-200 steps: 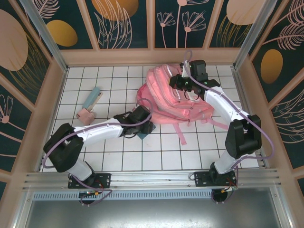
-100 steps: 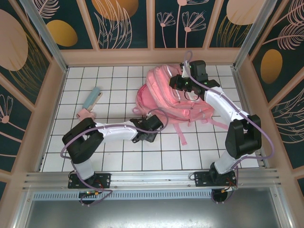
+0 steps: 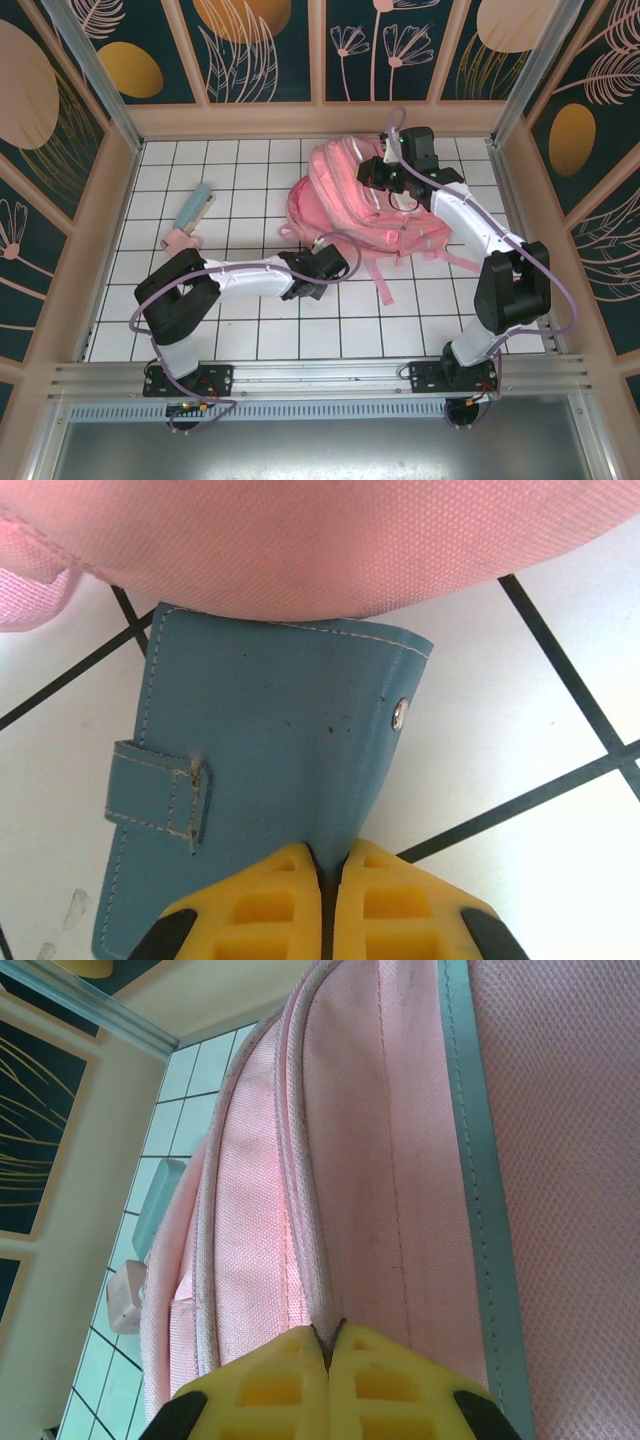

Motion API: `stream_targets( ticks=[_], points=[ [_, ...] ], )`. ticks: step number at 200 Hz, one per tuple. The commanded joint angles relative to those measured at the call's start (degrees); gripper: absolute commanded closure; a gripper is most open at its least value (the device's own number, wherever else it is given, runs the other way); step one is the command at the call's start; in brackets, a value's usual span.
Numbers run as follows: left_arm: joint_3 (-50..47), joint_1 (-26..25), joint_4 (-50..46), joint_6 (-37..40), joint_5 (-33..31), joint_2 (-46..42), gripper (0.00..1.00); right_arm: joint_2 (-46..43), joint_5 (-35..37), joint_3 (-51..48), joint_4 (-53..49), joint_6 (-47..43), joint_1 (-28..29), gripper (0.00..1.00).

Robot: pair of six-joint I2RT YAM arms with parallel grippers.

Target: Pack the student bag

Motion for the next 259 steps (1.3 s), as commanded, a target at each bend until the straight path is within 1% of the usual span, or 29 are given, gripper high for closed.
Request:
stream_targets(
  ticks=[1, 8, 12, 31, 65, 92, 114, 139, 166, 181, 186, 208, 224, 236, 259],
  points=[
    [-1.1, 0.6, -6.1, -2.2, -1.9, -3.3, 1.00, 0.0, 0.5, 2.8, -0.5, -0.4, -1.1, 1.00],
    [-1.1, 0.6, -6.7, -2.5, -2.5, -3.6, 1.00, 0.0, 0.5, 3.4, -0.9, -0.6, -1.2, 1.00],
    [-1.1, 0.6, -7.1, -2.6, -2.7, -5.6, 1.00, 0.0, 0.5, 3.8, -1.0, -0.7, -1.1, 1.00],
    [-0.6, 1.2, -8.0, -3.2, -2.8, -9.1, 1.00, -0.2, -0.7, 5.3, -1.4, -0.8, -2.0, 1.00],
    [2.1, 5.1, -7.4, -3.3, 1.5, -14.6, 1.00, -0.8, -4.4, 6.5, -0.8, 0.5, -4.0, 1.00],
    [7.0, 8.8, -5.3, -3.0, 5.8, -15.8, 1.00, -1.5, -7.3, 6.3, 0.6, 1.9, -5.2, 1.00],
    [11.8, 10.5, -3.0, -2.7, 8.5, -14.1, 1.00, -2.1, -9.3, 6.0, 1.5, 2.9, -6.0, 1.00],
    [17.0, 12.3, -0.5, -3.8, 10.4, -9.8, 1.00, -2.8, -10.4, 5.4, 2.0, 3.7, -6.6, 1.00],
    [21.3, 13.2, 3.4, -6.5, 16.5, -5.6, 1.00, -3.3, -11.1, 4.5, 2.9, 4.6, -7.3, 1.00],
    [22.5, 13.3, 5.5, -8.2, 18.7, -4.3, 1.00, -3.4, -11.7, 4.3, 3.4, 5.3, -7.7, 1.00],
    [22.8, 13.4, 6.0, -8.7, 19.2, -2.4, 1.00, -3.4, -11.8, 4.3, 3.6, 5.4, -7.7, 1.00],
    [22.8, 14.6, 8.1, -11.1, 20.4, 0.0, 1.00, -3.6, -11.8, 4.2, 3.6, 5.7, -7.8, 1.00],
    [21.2, 17.2, 9.9, -13.2, 20.9, 0.6, 1.00, -3.7, -11.9, 4.0, 3.5, 5.9, -7.8, 1.00],
    [21.5, 18.7, 9.8, -13.6, 19.7, 1.5, 1.00, -3.8, -12.0, 3.8, 3.7, 6.0, -7.7, 1.00],
    [23.6, 19.6, 9.2, -12.6, 17.2, 4.2, 1.00, -3.7, -12.0, 3.6, 3.6, 6.1, -7.7, 1.00]
  ],
)
